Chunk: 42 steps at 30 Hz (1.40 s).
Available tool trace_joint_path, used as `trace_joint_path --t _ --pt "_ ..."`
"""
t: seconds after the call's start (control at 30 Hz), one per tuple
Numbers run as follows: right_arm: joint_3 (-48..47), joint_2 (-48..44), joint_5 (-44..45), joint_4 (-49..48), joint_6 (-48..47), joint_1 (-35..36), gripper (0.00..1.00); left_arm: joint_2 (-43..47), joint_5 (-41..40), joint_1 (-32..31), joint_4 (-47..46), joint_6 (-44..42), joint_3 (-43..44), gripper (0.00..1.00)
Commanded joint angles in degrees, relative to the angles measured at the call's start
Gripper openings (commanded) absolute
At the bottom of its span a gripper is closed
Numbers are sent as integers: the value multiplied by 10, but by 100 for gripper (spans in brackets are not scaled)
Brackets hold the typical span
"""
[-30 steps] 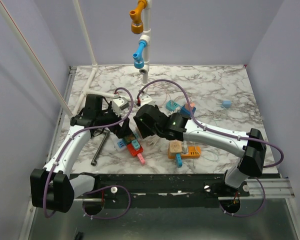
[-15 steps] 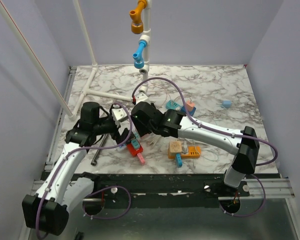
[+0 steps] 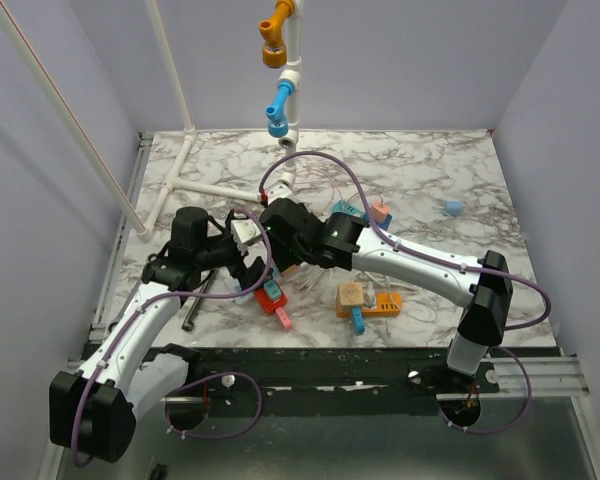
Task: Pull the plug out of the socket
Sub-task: Pick up the plug from the center of the board.
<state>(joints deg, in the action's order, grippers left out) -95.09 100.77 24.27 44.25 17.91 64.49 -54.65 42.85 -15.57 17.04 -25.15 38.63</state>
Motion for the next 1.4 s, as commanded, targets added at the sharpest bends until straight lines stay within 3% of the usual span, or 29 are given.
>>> trace_joint_path --t 0.0,0.43,0.8,1.0,1.37 --pt "-29 -10 -11 -26 -12 -1 25 15 -27 -29 -78 18 -23 97" --pt "-42 -10 -33 -22 1 -10 22 5 -97 -115 -196 -14 -72 98" --pt "-49 -17 -43 -36 10 -11 16 -40 -152 -126 -274 -32 -102 92" --pt "-29 -37 -50 -57 20 -11 12 -50 -164 -129 -262 -19 -89 90" --pt "-23 -53 -53 -60 16 -11 8 -45 -148 -129 -178 18 -67 99"
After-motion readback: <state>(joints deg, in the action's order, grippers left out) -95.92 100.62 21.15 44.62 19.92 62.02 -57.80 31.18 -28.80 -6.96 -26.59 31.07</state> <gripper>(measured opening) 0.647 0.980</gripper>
